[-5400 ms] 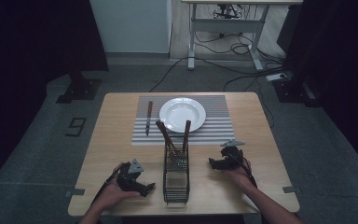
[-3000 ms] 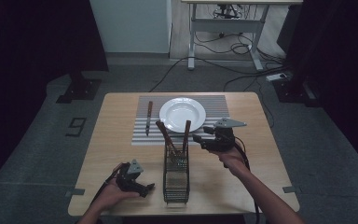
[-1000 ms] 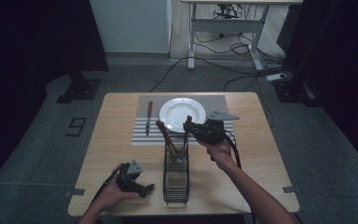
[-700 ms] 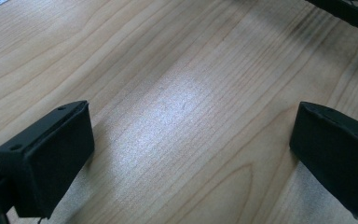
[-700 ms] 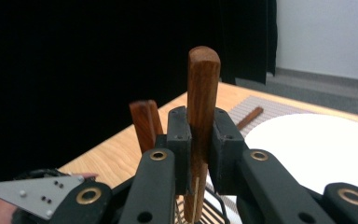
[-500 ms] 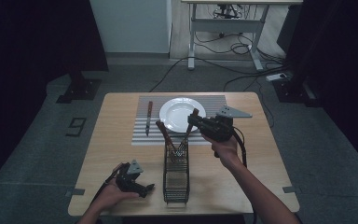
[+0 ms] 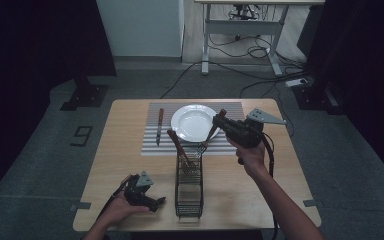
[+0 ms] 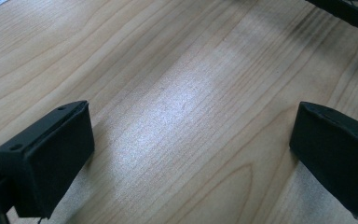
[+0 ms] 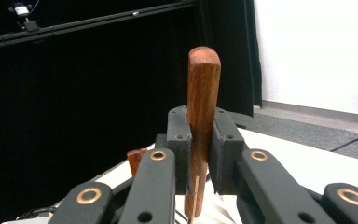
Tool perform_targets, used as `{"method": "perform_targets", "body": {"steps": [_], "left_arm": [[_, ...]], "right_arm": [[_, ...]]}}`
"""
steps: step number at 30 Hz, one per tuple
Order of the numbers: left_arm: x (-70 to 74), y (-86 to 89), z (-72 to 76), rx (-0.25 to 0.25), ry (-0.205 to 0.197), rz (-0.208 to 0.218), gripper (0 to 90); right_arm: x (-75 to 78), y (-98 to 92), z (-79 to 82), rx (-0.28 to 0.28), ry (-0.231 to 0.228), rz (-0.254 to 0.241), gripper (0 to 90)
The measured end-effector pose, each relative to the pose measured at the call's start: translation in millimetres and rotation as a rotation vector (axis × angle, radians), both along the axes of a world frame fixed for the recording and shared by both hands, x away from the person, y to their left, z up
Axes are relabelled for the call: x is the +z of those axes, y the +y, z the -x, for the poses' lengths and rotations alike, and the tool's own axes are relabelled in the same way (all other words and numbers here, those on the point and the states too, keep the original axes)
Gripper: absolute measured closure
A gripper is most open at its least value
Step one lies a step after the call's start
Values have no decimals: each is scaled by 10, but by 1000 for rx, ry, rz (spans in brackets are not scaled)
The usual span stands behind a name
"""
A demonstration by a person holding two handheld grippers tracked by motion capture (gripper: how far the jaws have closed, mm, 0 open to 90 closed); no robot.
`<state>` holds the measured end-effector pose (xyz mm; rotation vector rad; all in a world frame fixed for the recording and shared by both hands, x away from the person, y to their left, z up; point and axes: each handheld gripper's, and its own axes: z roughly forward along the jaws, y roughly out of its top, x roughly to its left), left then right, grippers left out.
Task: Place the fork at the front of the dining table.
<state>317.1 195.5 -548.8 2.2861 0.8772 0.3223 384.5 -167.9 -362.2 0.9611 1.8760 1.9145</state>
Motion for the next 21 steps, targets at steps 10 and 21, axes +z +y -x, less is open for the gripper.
{"method": "perform_targets", "body": {"steps": [10,21], "left_arm": [[0,1,1,-1,0,0,0],[0,2,3,-3,0,0,0]], "right_arm": [[-24,-124,-47,-27,20,-18,806],[-27,-237,-60,-64,20,-9,806]]}}
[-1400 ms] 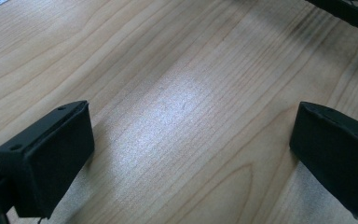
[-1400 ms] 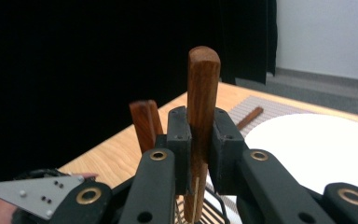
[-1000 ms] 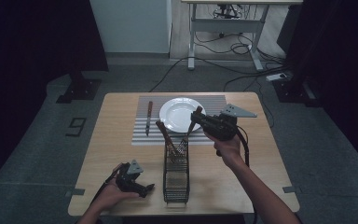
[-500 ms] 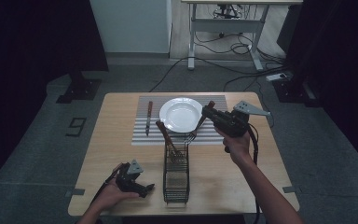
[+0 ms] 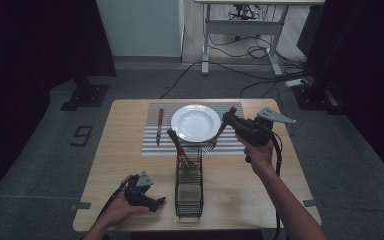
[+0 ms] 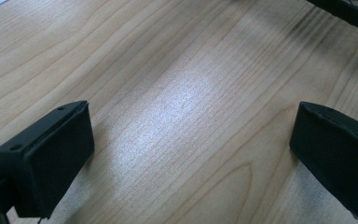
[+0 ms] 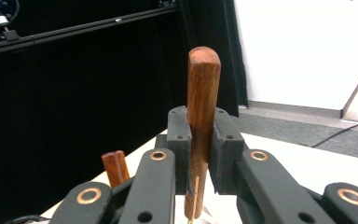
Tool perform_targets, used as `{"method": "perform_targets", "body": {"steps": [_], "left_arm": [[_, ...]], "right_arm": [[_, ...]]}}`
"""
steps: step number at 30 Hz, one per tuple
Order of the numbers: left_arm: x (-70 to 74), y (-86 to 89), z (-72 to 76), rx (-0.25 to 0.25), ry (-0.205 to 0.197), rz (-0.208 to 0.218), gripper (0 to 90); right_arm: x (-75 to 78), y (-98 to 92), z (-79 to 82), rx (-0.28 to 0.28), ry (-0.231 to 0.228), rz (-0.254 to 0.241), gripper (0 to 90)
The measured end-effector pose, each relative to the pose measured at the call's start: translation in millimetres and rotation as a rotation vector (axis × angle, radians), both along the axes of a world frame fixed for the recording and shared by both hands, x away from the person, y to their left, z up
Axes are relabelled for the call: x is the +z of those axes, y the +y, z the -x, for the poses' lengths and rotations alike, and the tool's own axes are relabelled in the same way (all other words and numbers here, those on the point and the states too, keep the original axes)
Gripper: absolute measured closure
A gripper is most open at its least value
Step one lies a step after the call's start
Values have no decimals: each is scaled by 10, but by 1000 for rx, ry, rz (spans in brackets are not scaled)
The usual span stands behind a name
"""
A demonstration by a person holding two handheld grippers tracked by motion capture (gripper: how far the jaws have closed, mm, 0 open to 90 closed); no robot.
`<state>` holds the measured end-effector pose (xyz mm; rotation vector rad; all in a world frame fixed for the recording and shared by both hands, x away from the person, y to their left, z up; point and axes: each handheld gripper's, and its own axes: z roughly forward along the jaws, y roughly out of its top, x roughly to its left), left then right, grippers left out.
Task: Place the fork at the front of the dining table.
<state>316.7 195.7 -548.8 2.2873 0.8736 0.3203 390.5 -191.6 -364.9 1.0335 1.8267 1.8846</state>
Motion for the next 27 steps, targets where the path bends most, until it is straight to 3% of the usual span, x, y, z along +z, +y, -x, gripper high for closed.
{"method": "perform_targets", "body": {"steps": [27], "left_arm": [[-1,3,4,-3,0,1,0]], "right_arm": [[-436,-219,-364,-185,93,160,806]]}}
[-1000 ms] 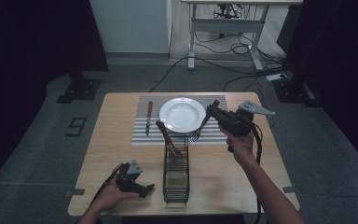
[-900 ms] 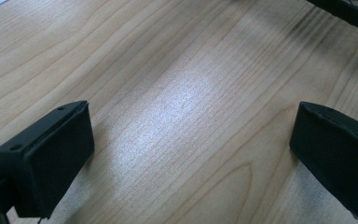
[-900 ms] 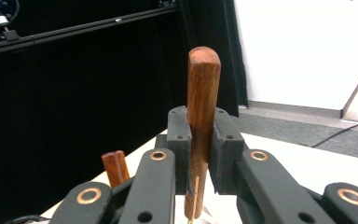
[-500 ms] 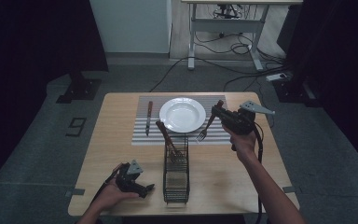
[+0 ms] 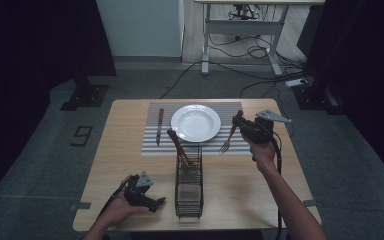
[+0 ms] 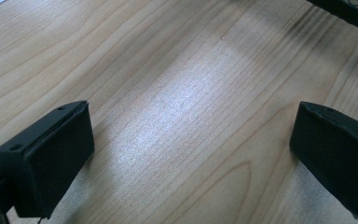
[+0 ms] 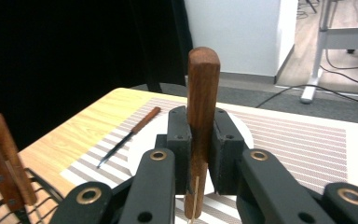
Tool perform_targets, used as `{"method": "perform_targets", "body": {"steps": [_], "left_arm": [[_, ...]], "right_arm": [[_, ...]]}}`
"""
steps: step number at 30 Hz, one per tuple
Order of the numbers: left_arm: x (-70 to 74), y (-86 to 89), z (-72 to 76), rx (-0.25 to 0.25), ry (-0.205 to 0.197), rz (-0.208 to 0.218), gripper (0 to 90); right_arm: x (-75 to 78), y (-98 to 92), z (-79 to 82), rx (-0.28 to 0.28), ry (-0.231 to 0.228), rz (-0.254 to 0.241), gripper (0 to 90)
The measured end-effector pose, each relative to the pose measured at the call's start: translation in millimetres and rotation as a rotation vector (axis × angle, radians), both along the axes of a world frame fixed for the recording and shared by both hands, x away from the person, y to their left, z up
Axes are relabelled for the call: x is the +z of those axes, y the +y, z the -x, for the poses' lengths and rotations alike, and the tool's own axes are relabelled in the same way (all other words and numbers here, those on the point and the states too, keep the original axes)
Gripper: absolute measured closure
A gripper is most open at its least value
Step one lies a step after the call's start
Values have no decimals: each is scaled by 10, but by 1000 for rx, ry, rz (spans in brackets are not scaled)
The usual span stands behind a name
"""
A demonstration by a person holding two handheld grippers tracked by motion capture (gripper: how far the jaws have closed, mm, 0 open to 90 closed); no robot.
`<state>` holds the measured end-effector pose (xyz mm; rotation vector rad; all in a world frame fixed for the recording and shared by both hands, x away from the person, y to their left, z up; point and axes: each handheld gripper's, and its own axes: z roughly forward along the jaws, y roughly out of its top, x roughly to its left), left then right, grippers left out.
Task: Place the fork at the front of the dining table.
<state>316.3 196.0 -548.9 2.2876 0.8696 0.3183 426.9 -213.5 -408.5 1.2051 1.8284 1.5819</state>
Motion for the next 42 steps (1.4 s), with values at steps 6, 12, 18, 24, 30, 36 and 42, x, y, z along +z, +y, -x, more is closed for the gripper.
{"method": "perform_targets", "body": {"steps": [6,12,18,24,30,36,42], "left_arm": [[0,0,1,0,0,0,0],[0,0,1,0,0,0,0],[0,0,0,0,0,0,0],[0,0,0,0,0,0,0],[0,0,-1,-1,1,0,0],[1,1,-4,-3,1,-1,0],[0,0,-4,-3,0,-1,0]], "right_arm": [[-57,-70,-57,-33,12,18,806],[-109,-128,-115,-65,23,43,805],[-161,-154,-177,-92,29,75,805],[-217,-143,-239,-112,32,110,805],[-289,-68,-372,-134,24,179,805],[-369,-66,-465,-151,38,180,805],[-384,-40,-499,-160,37,174,804]]}}
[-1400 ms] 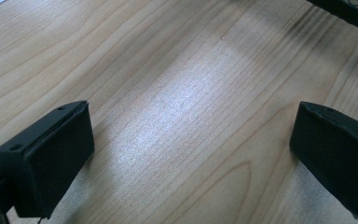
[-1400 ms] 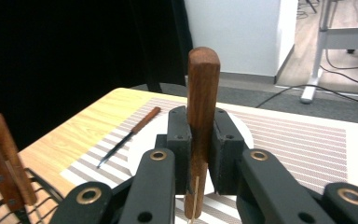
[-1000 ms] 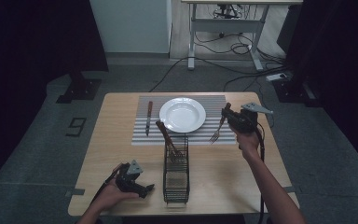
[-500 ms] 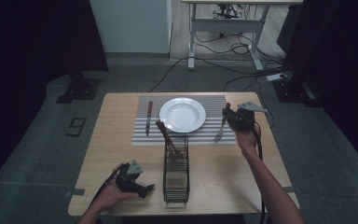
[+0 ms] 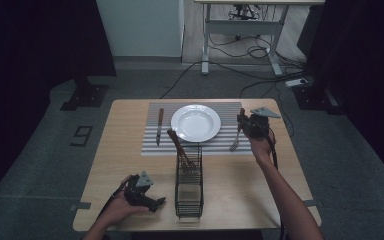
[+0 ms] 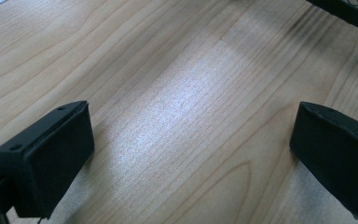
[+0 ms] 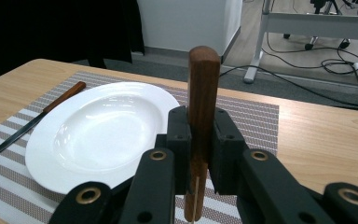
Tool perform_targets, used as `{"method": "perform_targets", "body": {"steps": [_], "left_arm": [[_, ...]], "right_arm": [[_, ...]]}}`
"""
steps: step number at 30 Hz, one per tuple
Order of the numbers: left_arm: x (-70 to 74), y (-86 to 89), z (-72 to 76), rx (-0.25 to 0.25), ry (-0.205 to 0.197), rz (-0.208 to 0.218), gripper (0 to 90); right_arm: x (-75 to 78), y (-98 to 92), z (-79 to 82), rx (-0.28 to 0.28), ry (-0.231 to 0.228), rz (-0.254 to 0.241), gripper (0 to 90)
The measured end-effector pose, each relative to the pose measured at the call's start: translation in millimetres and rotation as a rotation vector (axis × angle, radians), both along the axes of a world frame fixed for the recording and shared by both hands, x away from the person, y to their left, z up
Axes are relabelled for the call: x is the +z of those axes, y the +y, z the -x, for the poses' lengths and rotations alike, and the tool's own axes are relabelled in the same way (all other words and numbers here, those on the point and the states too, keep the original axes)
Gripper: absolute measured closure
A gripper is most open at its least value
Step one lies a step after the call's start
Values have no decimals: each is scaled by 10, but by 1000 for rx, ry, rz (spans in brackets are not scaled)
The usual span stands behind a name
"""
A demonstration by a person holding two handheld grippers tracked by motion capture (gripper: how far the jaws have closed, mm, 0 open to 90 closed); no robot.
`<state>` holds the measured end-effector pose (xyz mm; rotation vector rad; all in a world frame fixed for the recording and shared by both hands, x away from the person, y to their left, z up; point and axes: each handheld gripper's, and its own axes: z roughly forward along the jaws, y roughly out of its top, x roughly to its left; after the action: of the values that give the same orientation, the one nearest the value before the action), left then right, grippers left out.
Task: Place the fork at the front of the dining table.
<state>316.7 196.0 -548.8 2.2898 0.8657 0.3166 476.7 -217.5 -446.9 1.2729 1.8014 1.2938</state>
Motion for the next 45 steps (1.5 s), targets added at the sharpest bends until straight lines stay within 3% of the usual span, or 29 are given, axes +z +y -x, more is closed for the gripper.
{"method": "perform_targets", "body": {"steps": [4,17,33,45], "left_arm": [[0,0,0,0,0,0,0],[0,0,0,0,0,0,0],[0,0,-3,-4,0,0,0],[0,0,-5,-7,0,0,0]], "right_arm": [[-65,54,-39,12,44,23,789],[-211,112,-111,13,81,41,790],[-343,146,-503,-39,170,34,795],[-514,197,-753,-88,227,-8,798]]}}
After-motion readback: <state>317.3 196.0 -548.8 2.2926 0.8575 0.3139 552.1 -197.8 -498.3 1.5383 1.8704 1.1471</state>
